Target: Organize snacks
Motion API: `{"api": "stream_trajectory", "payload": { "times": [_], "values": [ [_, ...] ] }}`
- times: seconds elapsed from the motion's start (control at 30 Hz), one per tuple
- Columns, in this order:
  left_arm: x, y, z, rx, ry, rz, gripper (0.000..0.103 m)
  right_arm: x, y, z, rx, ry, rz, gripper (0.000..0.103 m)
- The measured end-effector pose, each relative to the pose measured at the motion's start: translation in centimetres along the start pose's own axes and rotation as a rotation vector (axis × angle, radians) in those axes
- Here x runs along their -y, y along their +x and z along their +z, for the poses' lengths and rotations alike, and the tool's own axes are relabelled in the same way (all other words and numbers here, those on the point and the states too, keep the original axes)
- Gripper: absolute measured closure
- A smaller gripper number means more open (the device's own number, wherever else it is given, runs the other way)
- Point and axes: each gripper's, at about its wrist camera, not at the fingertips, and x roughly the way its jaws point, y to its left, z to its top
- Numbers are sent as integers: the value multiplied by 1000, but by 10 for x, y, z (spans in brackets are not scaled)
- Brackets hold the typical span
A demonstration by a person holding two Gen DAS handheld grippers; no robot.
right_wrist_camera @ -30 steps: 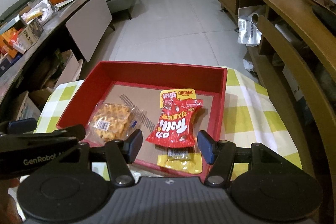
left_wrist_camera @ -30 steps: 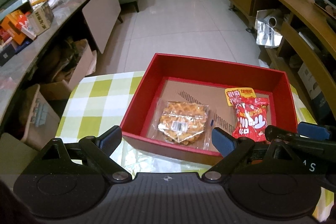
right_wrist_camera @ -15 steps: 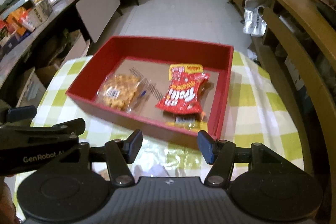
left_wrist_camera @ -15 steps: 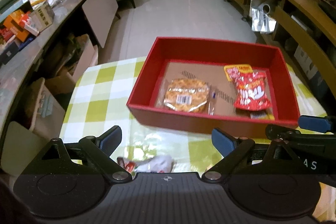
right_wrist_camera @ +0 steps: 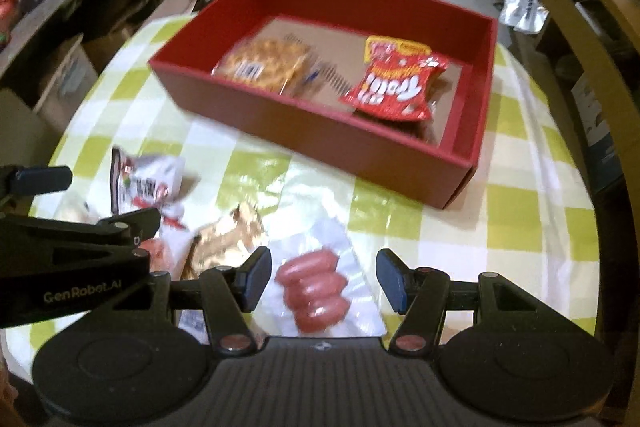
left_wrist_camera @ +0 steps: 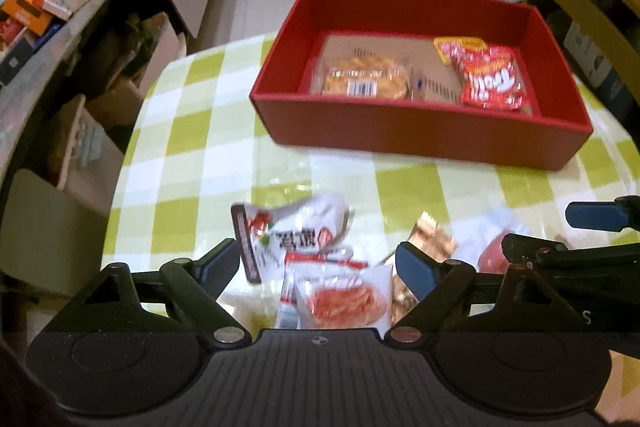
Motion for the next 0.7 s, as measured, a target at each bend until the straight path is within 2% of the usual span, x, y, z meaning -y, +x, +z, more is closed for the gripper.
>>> {"api": "stream_trajectory", "payload": {
  "times": [0.27,0.53,0.7],
  "values": [
    [-3,9,-20,-66,-10,-17,14,-7,13,-11,-74,-60,1,36],
    [2,21,-29,-124,-18,-43,12,2,22,-13,-113,-58,-7,36],
    [8,32,-31,-155,-9,-40,10,11,20,-11,-105,-34,-3,27]
  ]
}}
